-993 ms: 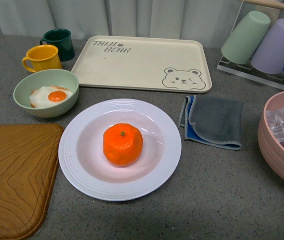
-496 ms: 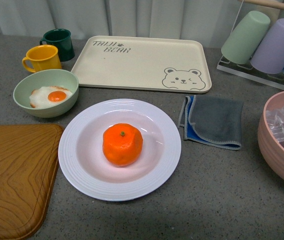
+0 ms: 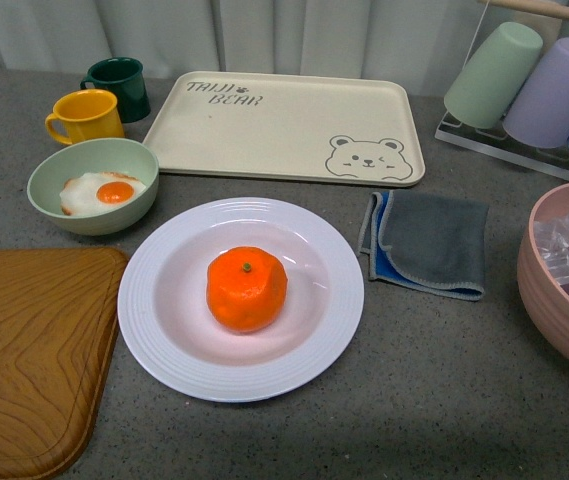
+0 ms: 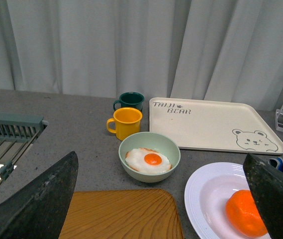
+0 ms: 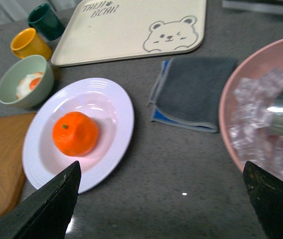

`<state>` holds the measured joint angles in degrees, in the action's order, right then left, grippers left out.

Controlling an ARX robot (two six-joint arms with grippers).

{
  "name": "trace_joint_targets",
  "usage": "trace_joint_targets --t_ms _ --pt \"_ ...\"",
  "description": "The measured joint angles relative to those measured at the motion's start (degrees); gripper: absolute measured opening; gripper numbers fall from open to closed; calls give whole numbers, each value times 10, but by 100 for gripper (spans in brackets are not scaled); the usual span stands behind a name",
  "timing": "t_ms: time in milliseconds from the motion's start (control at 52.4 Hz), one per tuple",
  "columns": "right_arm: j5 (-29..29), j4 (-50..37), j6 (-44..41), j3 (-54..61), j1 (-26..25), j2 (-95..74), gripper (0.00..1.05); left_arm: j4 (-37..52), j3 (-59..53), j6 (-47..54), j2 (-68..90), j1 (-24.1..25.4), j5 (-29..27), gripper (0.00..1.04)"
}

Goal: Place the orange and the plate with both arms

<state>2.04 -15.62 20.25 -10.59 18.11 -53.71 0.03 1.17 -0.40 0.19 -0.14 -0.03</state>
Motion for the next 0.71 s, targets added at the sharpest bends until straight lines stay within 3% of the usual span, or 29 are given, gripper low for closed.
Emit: trace_joint_targets --t_ms 134,363,706 --pt "88 -77 84 -48 -3 -172 95 0 0 0 0 0 0 98" --pt "213 -103 147 -145 -15 -400 95 0 0 0 0 0 0 98" --pt "250 -45 160 -311 2 -599 95 0 0 0 0 0 0 98"
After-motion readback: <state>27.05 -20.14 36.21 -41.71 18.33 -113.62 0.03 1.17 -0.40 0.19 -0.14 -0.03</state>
